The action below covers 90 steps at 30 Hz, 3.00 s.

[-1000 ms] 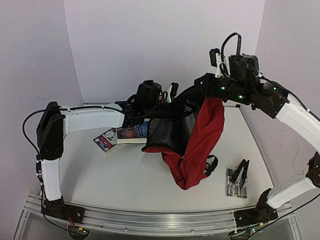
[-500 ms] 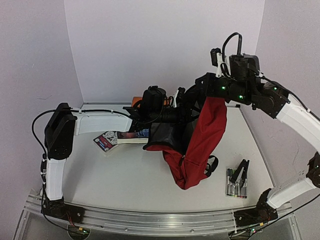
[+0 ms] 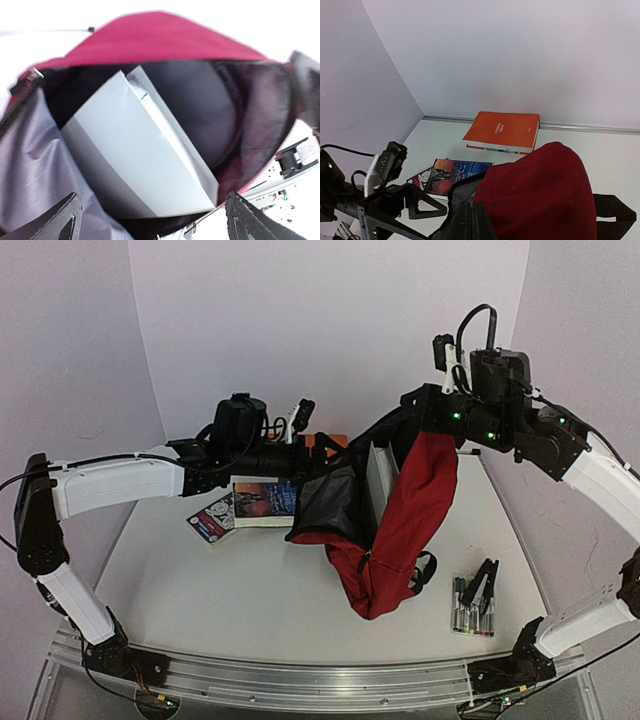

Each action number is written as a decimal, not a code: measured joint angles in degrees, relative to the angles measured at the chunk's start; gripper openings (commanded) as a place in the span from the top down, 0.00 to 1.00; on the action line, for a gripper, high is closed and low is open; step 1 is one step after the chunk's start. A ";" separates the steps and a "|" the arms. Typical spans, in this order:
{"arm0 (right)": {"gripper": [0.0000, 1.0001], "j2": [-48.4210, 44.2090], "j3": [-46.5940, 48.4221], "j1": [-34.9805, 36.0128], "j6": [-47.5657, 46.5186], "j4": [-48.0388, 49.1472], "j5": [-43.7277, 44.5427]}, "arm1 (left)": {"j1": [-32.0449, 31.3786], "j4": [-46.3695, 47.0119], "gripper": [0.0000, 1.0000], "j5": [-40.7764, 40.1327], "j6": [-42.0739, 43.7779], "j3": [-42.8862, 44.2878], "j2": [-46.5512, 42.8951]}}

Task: Pack the student bag
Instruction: Place the book in the student bag, then adjust the book at the center of the board.

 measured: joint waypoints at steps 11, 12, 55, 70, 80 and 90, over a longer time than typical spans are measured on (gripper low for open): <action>1.00 -0.04 -0.08 0.07 0.00 0.00 0.39 | 17.03 -10.05 0.01 -2.84 2.45 -1.60 -2.73; 1.00 -0.04 -0.08 0.07 0.00 0.02 0.40 | 18.89 -10.06 0.01 -2.62 2.33 -1.43 -1.54; 1.00 5.77 2.10 0.11 -0.68 0.88 1.10 | 37.73 0.43 0.63 14.36 -12.67 39.96 54.87; 1.00 6.50 2.79 0.13 -1.03 0.85 1.90 | 37.55 -0.06 0.93 15.77 -14.50 43.48 57.55; 1.00 7.04 3.06 0.13 -1.61 0.83 2.44 | 37.55 5.50 1.00 16.47 -16.79 40.30 56.88; 1.00 7.02 3.06 0.11 -1.70 0.73 3.22 | 37.55 11.64 1.00 16.60 -17.12 33.22 48.73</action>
